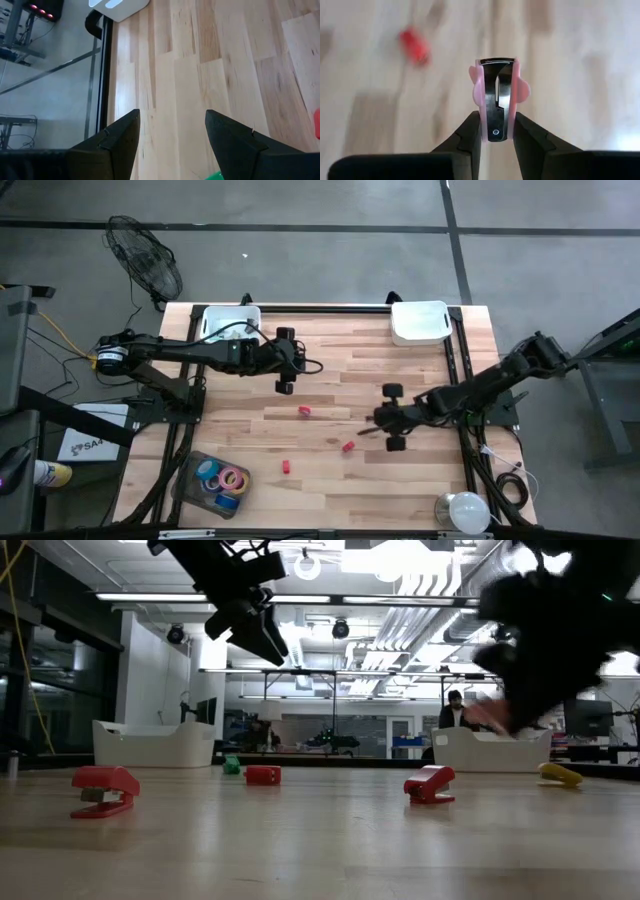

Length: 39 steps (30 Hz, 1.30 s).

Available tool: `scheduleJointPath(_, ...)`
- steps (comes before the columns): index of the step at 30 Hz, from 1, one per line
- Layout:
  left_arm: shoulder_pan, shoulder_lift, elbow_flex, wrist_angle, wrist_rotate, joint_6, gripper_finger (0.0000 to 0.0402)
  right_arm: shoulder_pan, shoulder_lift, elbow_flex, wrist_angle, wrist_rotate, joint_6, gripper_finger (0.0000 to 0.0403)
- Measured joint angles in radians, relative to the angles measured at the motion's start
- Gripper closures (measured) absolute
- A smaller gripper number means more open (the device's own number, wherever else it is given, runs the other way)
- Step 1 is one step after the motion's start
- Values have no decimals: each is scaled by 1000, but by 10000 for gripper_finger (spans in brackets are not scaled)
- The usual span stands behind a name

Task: Pick and place Stapler, Stapler remover, tape
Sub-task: Put the pink staple remover into the left white bin

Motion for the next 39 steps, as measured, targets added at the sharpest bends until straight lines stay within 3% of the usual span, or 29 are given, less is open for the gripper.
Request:
scheduleJointPath(9,0,0,0,114,42,32,181,-81,-2,1,383,170,-251,323)
scheduleJointPath(17,0,0,0,381,298,185,181,-188,-3,1,659,181,-414,323)
scheduleJointPath(23,0,0,0,427,449,267,181,-225,-3,1,843,165,-509,323)
scheduleJointPath(31,0,0,0,494,477,236,181,-243,-4,2,940,103,-616,323)
scheduleJointPath(39,0,0,0,516,500,224,181,-243,-4,2,996,138,-709,323)
